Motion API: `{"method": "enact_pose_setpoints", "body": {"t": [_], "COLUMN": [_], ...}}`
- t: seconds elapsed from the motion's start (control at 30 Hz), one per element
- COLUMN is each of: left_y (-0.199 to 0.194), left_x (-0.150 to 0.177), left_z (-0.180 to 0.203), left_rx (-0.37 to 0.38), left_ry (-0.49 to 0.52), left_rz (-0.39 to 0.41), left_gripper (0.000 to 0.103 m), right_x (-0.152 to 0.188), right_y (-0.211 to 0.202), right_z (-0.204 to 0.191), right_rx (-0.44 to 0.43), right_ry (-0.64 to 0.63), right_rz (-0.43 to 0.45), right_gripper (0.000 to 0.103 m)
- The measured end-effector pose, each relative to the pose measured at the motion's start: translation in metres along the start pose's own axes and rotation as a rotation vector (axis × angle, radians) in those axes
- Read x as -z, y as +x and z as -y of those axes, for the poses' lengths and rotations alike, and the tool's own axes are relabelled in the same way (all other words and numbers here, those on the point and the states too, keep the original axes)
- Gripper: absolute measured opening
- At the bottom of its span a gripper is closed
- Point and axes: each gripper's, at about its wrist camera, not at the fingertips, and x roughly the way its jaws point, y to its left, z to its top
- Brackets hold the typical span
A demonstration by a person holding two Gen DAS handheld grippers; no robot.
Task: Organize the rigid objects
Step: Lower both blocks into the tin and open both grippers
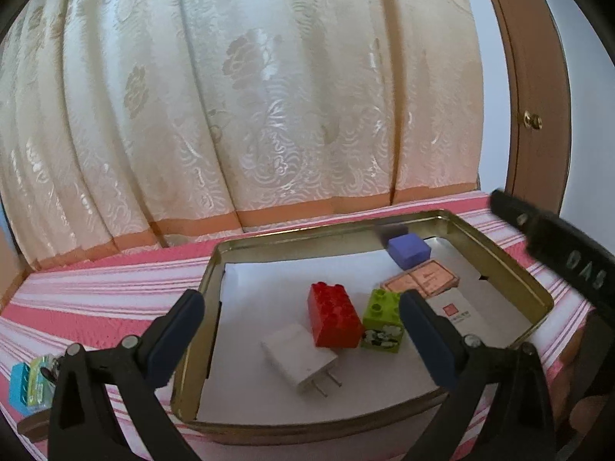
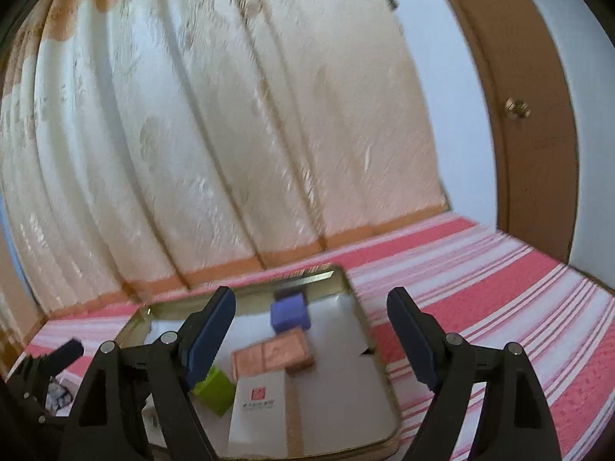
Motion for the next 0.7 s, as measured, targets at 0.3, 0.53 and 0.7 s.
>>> {"method": "enact_pose_setpoints", "body": {"t": [0.3, 0.53, 0.7], "left_y": [-0.004, -0.006, -0.009], "left_x": [0.005, 0.007, 0.008], "left_z": [-0.019, -0.024, -0.027], "left_rx": [-0.024, -0.039, -0.043], "left_ry": [-0.054, -0.050, -0.055], "left_rz": [-0.010, -0.006, -0.001], "left_gripper": [0.103, 0.103, 0.103], "right_x": [-0.002, 0.001, 0.004], "right_y": [-0.014, -0.022, -0.025], "right_z": [-0.001, 0.000, -0.004], "right_rx": [0.064, 0.100, 0.107], "right_ry": [-0.005, 0.015, 0.013], "right_rz": [0.073, 0.100, 0.090], "right_gripper": [0.083, 0.083, 0.083]}}
